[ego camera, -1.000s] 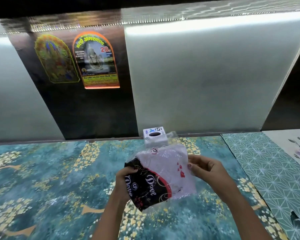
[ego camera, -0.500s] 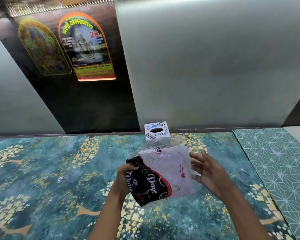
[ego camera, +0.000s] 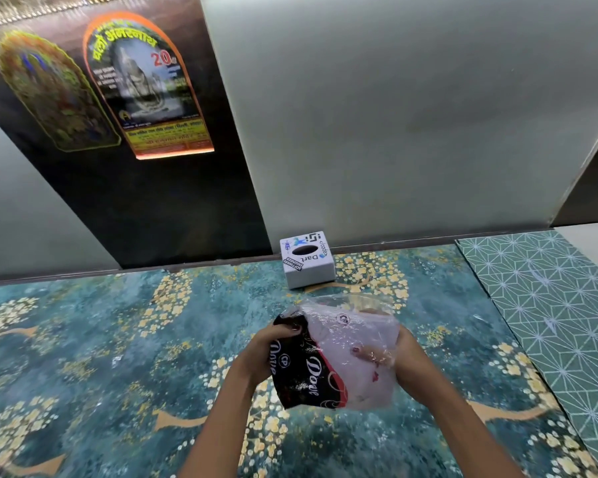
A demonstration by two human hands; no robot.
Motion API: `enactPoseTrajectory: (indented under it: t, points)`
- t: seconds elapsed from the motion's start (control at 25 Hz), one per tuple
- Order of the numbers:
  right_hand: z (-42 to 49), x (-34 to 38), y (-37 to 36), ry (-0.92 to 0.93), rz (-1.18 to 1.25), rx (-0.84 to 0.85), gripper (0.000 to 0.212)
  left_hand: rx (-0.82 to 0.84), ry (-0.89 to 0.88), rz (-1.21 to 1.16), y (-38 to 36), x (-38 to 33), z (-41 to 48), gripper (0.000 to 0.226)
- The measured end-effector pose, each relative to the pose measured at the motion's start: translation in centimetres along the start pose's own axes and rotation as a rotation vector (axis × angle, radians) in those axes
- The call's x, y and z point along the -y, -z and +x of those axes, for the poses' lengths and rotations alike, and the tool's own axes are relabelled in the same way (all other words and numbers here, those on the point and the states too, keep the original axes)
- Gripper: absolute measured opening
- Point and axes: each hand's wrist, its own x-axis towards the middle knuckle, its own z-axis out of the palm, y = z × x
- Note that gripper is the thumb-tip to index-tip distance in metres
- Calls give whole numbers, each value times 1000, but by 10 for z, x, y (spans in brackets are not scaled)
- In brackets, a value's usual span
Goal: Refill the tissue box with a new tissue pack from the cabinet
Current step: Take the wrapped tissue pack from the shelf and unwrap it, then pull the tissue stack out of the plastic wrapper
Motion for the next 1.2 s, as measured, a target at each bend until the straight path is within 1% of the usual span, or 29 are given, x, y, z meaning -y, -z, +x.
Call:
enactPoseTrajectory:
  t: [0.08,0.12,0.2,0.28,0.36,0.44,0.48,0.56,0.64,0.68,0.72,0.8,0.84,0.88,0.96,1.04,1.08,1.12,1.2]
  points:
    - [2,-2,5,-81,-42,-55,56,-62,-53,33,1,8,7,11]
    - [5,-5,12,-127,-29,-101,51,-124,-77,27,4,13,11,7]
    - [13,-12,31,-186,102,-244,48,-271,-76,-39,18,24,15,11]
    - [26,-21,60,-214,280,-438,43,-448,-34,-128,36,35,16,13]
    - [37,-26,83,-241,358,-551,42,-624,-3,-236,54,43,17,26]
    - [45,-31,96,-287,287,-566,33,-740,7,-293,70,49,20,36]
    - [47,-32,98,-309,225,-550,29,-765,20,-307,74,49,21,39]
    - [52,-34,100,-326,95,-521,32,-774,26,-328,78,48,25,40]
    - [56,-30,95,-317,-43,-529,37,-789,29,-304,77,48,28,41]
    - [58,-27,92,-314,-96,-533,37,-825,31,-243,76,49,29,43]
    - [60,-25,89,-311,-127,-522,36,-886,43,-122,76,50,30,46]
    - [64,-23,87,-298,-181,-465,35,-1032,73,195,77,51,31,53]
    - [65,-21,86,-294,-205,-431,34,-1079,62,323,77,49,31,57]
    - [66,-21,85,-285,-225,-405,35,-1101,36,416,77,44,32,61]
    - [68,-22,86,-283,-218,-396,40,-1111,-16,530,75,33,36,65]
    - [69,-25,85,-301,-65,-442,45,-1115,-85,657,69,23,44,65]
    - [70,-26,83,-314,58,-464,41,-1087,-148,751,64,18,50,65]
    - [71,-25,81,-322,185,-466,32,-1018,-225,828,60,13,59,65]
    - [73,-24,79,-323,346,-498,16,-799,-370,940,45,0,83,67]
